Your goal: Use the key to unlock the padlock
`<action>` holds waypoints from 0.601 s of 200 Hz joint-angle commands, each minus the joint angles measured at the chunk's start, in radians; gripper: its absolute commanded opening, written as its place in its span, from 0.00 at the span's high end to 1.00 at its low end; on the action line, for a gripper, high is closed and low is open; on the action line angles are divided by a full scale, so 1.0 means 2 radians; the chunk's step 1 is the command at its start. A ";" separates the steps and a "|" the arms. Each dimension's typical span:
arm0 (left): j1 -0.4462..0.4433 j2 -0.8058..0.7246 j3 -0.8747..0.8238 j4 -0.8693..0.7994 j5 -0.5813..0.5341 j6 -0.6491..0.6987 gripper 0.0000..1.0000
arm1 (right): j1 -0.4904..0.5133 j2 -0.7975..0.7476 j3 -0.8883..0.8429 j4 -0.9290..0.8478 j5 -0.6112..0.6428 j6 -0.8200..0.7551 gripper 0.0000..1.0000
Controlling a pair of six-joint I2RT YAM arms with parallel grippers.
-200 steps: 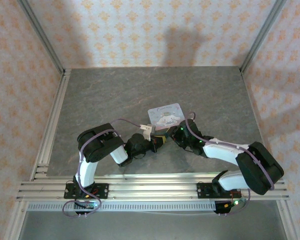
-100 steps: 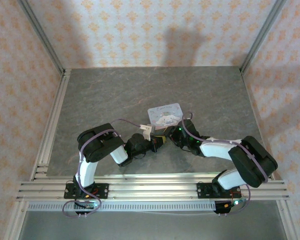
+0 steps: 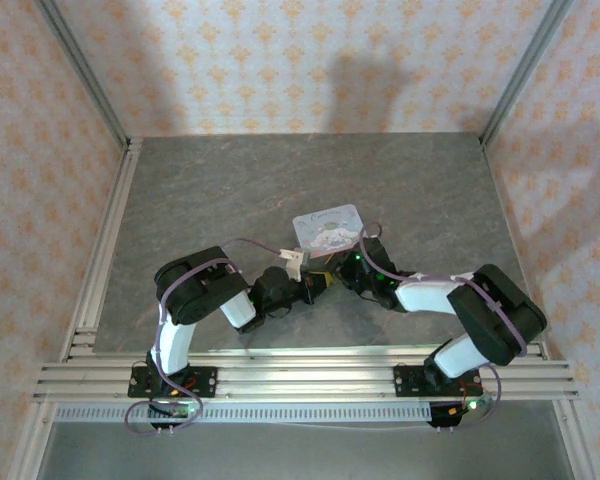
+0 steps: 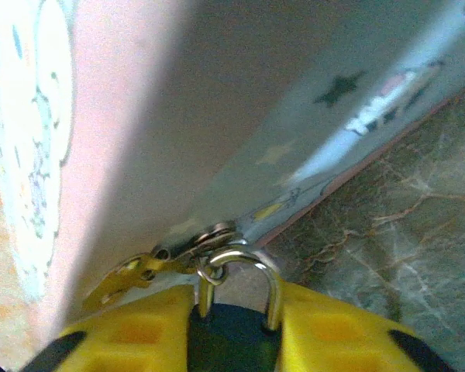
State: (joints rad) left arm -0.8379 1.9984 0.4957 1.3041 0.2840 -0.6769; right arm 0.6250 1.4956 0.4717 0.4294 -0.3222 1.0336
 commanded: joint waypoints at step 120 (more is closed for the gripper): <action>-0.020 -0.076 0.053 -0.241 -0.045 0.174 1.00 | 0.003 -0.041 0.061 -0.157 0.016 -0.020 1.00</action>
State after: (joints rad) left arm -0.8490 1.9121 0.5468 1.0565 0.2684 -0.4923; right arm 0.6212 1.4441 0.5327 0.2192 -0.2996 0.9981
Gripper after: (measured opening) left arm 0.048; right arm 0.078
